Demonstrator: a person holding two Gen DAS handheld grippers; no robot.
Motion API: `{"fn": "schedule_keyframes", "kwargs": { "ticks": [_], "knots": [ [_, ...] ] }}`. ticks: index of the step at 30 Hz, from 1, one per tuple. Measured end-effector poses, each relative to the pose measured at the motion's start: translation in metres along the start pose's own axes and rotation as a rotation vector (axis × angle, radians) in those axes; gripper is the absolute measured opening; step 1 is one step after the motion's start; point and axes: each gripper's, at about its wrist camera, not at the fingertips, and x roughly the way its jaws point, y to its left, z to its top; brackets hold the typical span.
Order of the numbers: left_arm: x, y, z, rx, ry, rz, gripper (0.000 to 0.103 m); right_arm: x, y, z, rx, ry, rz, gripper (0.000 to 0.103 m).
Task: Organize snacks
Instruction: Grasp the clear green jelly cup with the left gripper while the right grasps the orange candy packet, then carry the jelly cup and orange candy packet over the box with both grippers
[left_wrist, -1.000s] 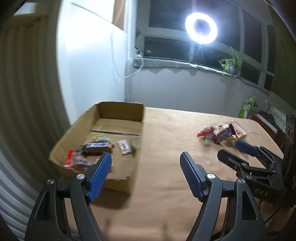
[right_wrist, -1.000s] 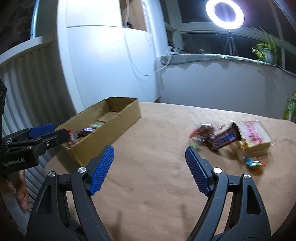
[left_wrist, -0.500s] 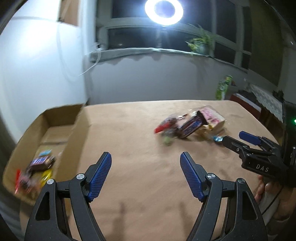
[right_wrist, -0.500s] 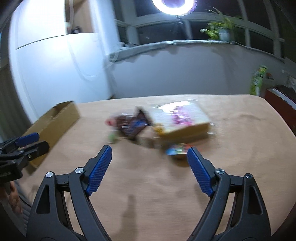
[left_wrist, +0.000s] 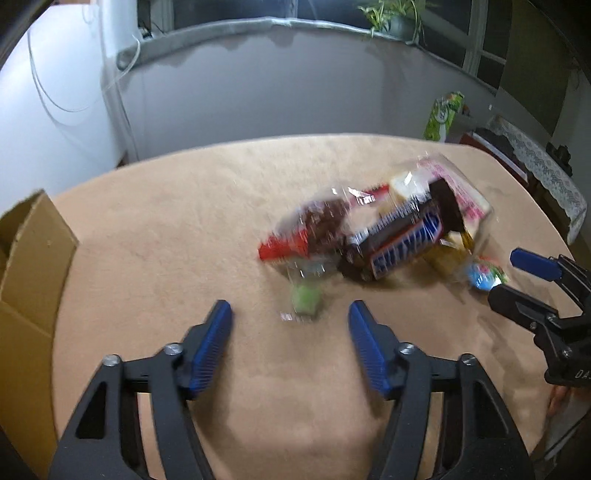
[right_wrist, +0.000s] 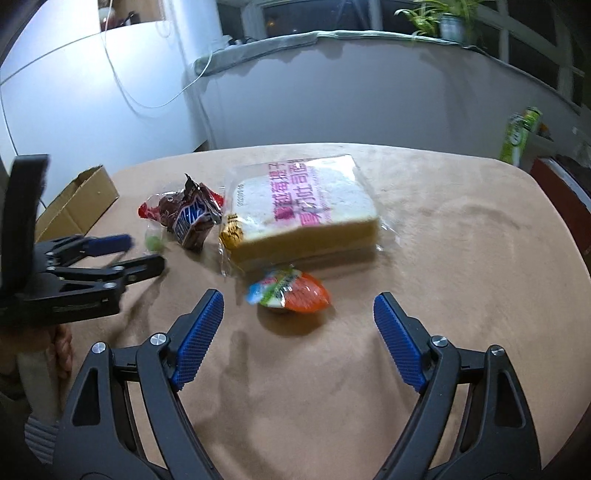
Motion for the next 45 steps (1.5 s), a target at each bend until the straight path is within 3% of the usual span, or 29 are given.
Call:
{"fn": "schedule_keyframes", "kwargs": {
  "ticks": [1, 3, 4, 5, 16, 36, 41, 45],
  "knots": [
    [0.0, 0.001, 0.0, -0.005, -0.005, -0.006, 0.042, 0.004, 0.001, 0.001, 0.002, 0.006, 0.005, 0.083],
    [-0.002, 0.003, -0.001, -0.015, -0.013, -0.007, 0.035, 0.01, -0.001, 0.001, 0.012, 0.026, 0.028, 0.048],
    [-0.003, 0.004, -0.001, -0.02, -0.017, -0.006, 0.028, 0.013, -0.001, 0.0, 0.018, 0.035, 0.04, 0.042],
    [-0.003, 0.004, -0.001, -0.023, -0.02, -0.002, 0.022, 0.012, -0.002, 0.0, 0.023, 0.028, 0.042, 0.041],
    [-0.002, 0.005, -0.001, -0.028, -0.028, -0.008, 0.022, 0.007, -0.012, -0.006, 0.069, -0.011, 0.085, 0.038],
    [-0.003, 0.015, -0.003, -0.07, -0.043, -0.04, 0.022, 0.001, -0.017, -0.006, 0.091, -0.035, 0.059, 0.038],
    [-0.011, 0.023, -0.006, -0.117, -0.075, -0.057, 0.022, -0.003, -0.021, -0.008, 0.108, -0.053, 0.039, 0.038],
    [-0.035, 0.026, -0.016, -0.142, -0.167, -0.086, 0.022, -0.012, -0.021, -0.009, 0.113, -0.098, 0.028, 0.038]
  ]
}}
